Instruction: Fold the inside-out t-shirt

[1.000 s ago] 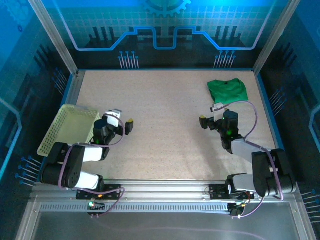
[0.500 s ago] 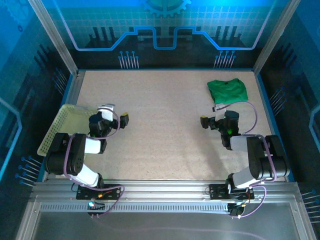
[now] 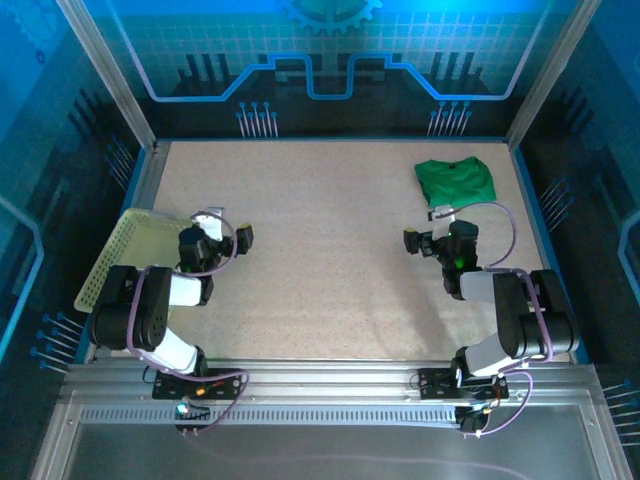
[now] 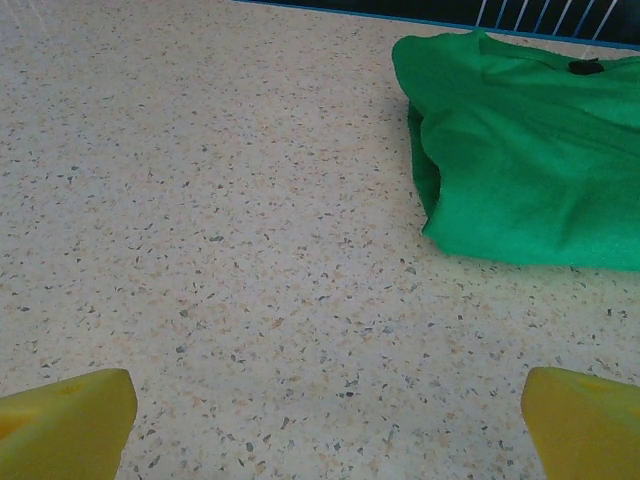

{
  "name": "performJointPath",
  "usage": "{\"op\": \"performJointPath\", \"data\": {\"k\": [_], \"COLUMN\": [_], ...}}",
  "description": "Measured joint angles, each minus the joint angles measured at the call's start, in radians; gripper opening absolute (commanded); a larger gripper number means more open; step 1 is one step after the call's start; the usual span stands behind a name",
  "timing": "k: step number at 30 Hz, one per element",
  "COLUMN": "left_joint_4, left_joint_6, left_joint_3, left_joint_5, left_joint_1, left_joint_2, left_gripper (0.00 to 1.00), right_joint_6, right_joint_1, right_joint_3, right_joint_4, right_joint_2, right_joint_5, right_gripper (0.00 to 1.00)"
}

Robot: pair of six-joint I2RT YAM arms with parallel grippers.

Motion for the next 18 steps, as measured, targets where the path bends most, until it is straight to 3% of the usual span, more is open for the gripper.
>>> {"op": "performJointPath", "data": {"k": [18], "left_joint_4": [0.000], "left_joint_6": [-0.005], "left_joint_3": [0.001], "left_joint_5": [-0.023], "left_joint_1": [0.000], "left_joint_2": [0.000], "left_gripper": [0.99], "right_joint_6": [0.007], "right_joint_1": [-0.001], "right_joint_3": [0.002], "right_joint_4": [0.006], "right_joint_2": [0.000], "right_joint_5": [0.005], "right_gripper": [1.00]}}
